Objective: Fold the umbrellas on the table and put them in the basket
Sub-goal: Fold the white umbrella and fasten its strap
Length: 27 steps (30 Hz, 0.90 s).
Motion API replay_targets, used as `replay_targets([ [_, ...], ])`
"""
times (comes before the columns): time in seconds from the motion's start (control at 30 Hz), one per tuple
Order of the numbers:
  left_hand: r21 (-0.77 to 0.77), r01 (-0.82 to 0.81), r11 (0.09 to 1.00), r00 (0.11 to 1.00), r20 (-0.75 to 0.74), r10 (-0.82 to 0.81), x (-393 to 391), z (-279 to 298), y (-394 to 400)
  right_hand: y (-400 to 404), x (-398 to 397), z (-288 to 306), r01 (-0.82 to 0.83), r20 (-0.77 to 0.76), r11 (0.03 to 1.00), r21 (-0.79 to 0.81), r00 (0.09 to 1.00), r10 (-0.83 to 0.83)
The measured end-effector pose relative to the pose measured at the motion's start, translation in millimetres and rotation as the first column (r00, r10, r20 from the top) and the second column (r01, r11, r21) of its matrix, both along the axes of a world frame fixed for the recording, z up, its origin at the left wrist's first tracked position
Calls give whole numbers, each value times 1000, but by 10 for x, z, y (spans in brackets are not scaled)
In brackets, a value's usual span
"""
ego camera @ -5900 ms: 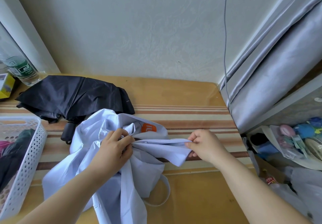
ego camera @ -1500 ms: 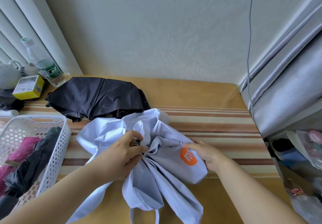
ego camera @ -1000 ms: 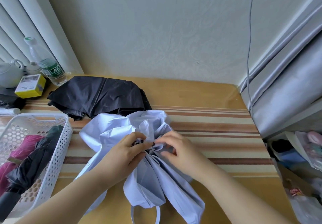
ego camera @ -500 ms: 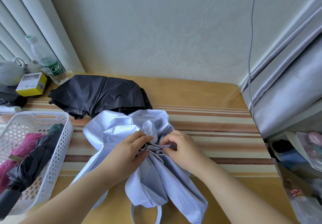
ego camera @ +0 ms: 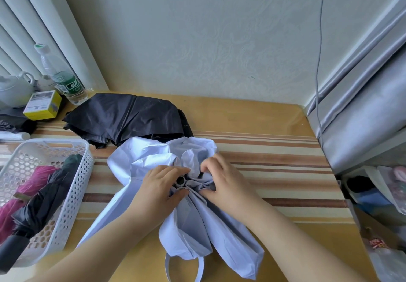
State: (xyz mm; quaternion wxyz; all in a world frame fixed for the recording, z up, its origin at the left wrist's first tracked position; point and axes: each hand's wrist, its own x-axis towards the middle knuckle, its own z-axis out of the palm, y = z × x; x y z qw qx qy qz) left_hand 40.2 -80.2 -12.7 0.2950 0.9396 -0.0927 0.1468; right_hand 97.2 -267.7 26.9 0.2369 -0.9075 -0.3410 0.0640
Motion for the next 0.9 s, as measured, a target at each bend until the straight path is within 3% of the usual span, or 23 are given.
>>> replay_targets([
  [0.13,-26,5,1000,999,-37,-6,-26,-3,-11,-22,-102,-7,117,117,991,-66,987,-109],
  [0.23,-45,23,999,999,-44,-25,-28,5,-20,-48,-163,-32,82,-30,992,-98,996,-85],
  [0.37,-89,35,995,998,-46,-39,-42,21,-57,46,-206,-31,75,-178,994,74,982,-61],
  [0.47,28,84,996,994,72,-86,-49,4,-68,76,-270,-35,110,-260,984,142,963,-70],
  [0.63,151,122,981,977,153,-145,-68,-25,-2,-41,-255,112,94,-535,985,141,845,-4],
  [0.7,159,138,978,974,158,-163,-85,-36,-10,-95,-111,117,224,-466,962,158,876,-128],
  [0.77,161,146,976,972,161,-172,-101,-60,-22,-149,134,68,404,-301,904,142,887,-349],
  [0.83,176,151,973,971,156,-179,-115,-74,-31,-170,368,39,473,-227,881,2,859,-460],
  [0.9,181,150,972,973,150,-178,-117,-56,-42,-142,524,-2,425,-301,887,-180,835,-461],
])
